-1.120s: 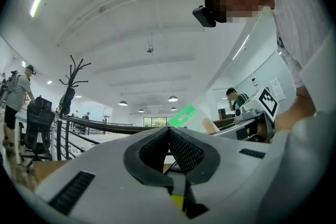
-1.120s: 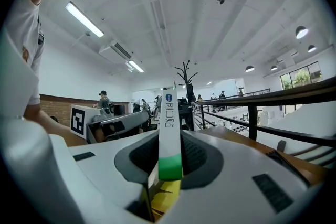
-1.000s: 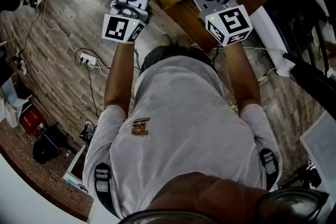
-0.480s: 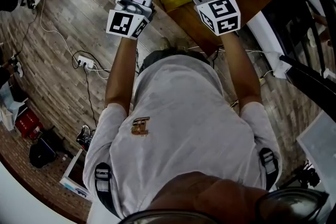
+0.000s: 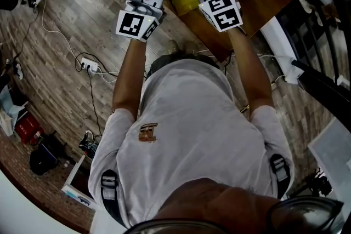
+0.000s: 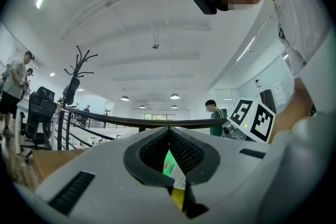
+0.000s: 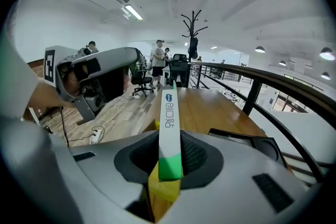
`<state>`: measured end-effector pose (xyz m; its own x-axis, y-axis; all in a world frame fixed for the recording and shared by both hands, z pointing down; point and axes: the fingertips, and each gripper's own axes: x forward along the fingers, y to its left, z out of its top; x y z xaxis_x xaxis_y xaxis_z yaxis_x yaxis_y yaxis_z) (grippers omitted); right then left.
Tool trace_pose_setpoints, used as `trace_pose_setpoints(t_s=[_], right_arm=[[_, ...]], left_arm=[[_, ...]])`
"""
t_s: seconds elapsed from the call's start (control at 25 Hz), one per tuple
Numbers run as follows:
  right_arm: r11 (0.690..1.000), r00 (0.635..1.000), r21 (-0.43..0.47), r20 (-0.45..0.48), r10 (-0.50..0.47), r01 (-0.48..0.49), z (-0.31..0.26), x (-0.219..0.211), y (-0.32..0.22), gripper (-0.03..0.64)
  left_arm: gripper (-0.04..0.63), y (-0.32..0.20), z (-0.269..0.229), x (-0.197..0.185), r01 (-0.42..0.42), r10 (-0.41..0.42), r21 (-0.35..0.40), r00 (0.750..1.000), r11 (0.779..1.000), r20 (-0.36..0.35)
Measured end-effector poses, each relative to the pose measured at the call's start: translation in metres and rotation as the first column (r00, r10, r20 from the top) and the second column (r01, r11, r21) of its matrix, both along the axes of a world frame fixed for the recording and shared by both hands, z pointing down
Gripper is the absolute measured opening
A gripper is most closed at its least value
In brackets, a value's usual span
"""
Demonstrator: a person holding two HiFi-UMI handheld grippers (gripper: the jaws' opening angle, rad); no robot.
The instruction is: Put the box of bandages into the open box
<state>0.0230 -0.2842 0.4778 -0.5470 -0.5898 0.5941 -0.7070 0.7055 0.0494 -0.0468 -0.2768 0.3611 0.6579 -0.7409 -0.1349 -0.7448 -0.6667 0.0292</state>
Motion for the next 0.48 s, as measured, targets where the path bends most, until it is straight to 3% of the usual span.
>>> trace_pose_setpoints(t_s=[0.48], right_arm=[[0.988,0.989,-0.152,-0.144,-0.026,0.003,0.054,-0.005,-0.013,0.097]], left_arm=[[0.018,-0.008,0.003,-0.010,-0.005,0.005,-0.015,1.000,1.000,0.001]])
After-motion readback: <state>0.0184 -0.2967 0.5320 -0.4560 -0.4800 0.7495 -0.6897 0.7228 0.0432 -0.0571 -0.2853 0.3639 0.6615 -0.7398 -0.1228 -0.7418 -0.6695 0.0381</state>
